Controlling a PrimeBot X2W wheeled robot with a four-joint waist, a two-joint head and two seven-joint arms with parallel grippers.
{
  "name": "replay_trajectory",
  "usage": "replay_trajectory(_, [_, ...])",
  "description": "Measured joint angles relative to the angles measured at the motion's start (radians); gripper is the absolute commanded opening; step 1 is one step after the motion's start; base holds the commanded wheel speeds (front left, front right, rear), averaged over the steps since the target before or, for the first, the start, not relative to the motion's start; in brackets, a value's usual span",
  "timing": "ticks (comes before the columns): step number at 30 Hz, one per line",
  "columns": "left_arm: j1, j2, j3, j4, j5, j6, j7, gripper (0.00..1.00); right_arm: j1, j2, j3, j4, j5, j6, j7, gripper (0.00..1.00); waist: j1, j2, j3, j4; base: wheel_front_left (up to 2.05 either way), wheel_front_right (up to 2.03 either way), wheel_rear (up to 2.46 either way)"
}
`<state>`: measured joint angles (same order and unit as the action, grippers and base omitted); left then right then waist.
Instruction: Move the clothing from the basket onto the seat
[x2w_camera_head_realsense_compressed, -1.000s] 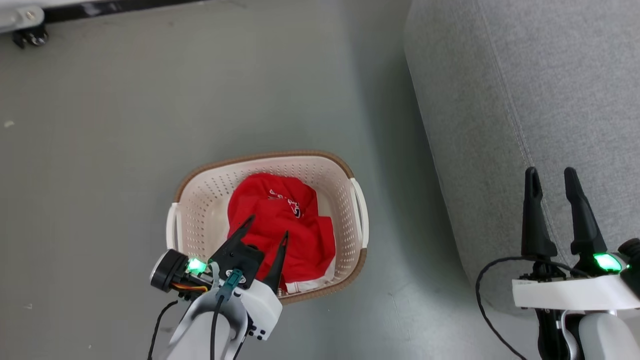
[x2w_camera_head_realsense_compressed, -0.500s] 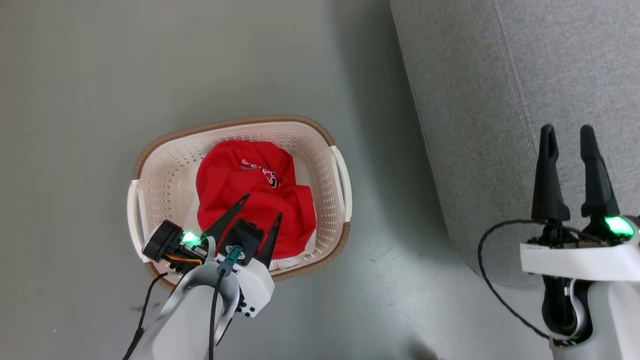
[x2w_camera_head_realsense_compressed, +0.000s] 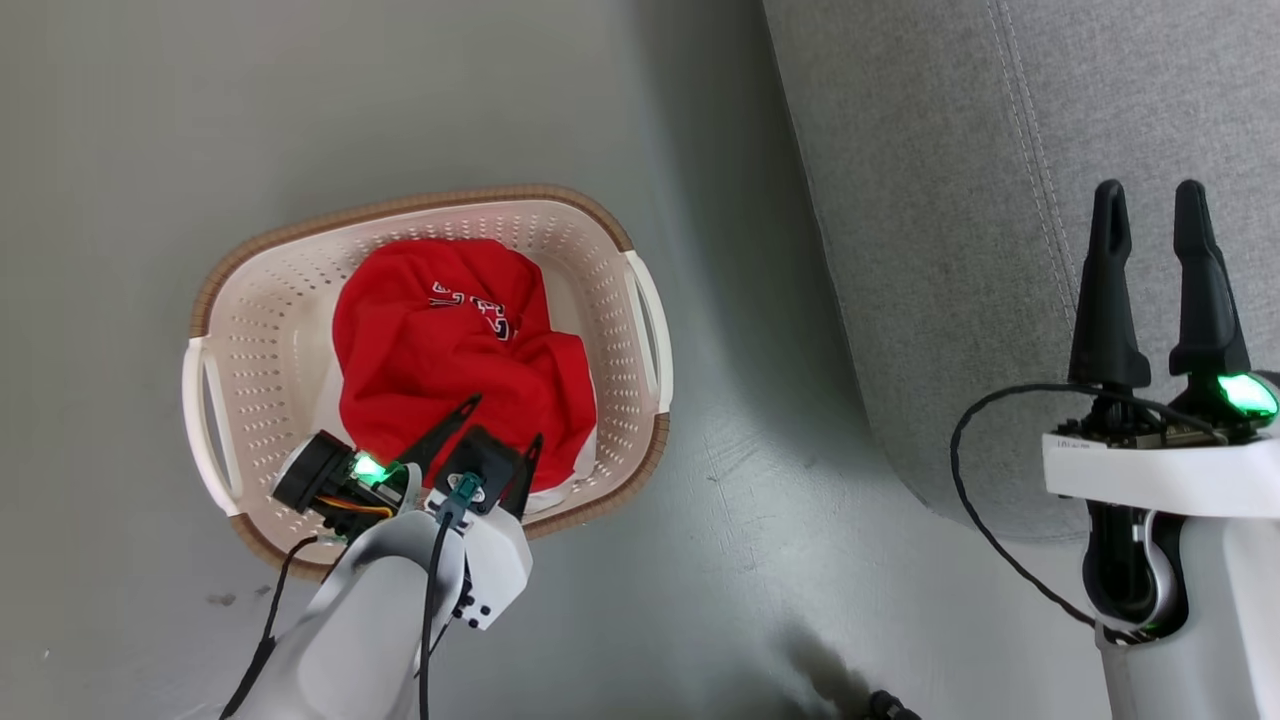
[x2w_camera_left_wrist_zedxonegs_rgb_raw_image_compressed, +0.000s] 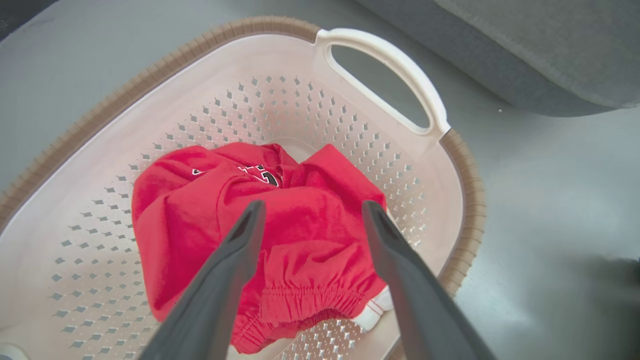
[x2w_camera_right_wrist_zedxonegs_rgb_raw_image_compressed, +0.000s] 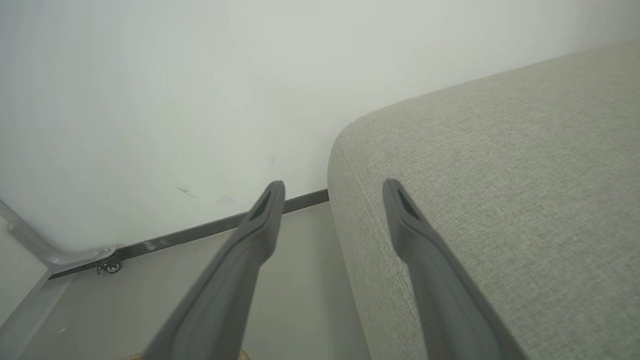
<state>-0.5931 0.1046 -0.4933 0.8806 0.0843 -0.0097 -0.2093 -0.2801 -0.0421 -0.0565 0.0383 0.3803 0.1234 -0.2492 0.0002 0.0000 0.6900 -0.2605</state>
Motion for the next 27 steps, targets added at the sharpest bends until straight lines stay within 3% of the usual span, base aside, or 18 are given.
replay_trajectory(27, [-0.072,0.012,0.015,0.156,0.008,0.027,0.132,1.0,-0.051,0.0,0.008,0.028,0.016,0.0,0.0,1.0,0.0,0.0,0.047,-0.032,0.0,0.0,0.0])
